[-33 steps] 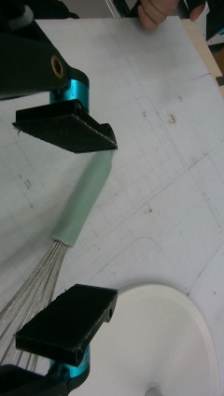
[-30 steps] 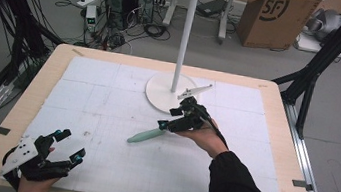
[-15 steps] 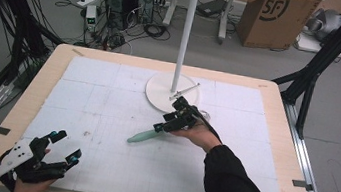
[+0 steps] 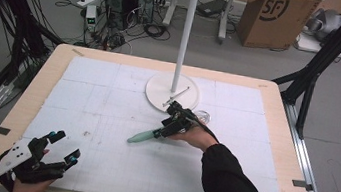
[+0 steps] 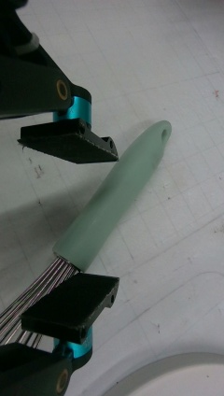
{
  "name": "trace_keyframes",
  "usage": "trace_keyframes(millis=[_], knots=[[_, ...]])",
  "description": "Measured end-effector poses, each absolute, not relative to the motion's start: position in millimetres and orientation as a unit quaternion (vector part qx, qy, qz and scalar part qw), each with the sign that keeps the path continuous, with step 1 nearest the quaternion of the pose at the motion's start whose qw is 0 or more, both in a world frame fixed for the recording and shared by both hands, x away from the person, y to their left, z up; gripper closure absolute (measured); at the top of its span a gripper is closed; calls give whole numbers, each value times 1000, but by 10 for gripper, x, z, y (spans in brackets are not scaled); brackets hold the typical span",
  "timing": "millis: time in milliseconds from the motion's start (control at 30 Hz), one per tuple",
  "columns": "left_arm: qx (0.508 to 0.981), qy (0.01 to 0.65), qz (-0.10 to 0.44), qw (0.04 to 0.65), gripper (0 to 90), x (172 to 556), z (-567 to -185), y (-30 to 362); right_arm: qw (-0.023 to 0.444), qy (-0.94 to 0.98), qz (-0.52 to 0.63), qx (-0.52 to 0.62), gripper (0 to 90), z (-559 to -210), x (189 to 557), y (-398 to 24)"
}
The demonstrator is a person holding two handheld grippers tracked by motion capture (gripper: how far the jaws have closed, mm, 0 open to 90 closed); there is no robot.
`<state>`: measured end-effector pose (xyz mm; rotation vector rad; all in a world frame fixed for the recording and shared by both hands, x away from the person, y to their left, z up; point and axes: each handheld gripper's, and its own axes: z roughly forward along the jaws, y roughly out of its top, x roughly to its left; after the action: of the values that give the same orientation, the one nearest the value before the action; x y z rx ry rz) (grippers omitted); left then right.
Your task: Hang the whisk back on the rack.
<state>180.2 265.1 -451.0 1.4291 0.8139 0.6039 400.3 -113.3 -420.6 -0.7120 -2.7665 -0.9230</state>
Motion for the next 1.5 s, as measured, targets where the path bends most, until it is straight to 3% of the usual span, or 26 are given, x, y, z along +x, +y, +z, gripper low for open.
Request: trace_keyframes(millis=[533,1033,1233,1433,1500], knots=[[622,361,264,643,184,1794,-4515,2663,66,-936,-273,-210,340,-4277,3978,-1050],[620,360,263,645,186,1793,-4510,2668,58,-952,-234,-190,412,-4300,3908,-991],[619,361,263,646,186,1794,-4508,2676,41,-958,-218,-180,511,-4289,3897,-959],[619,361,262,647,187,1794,-4508,2677,34,-963,-200,-178,547,-4269,3897,-917],[618,361,262,647,187,1793,-4507,2678,26,-965,-185,-184,624,-4255,3905,-891]])
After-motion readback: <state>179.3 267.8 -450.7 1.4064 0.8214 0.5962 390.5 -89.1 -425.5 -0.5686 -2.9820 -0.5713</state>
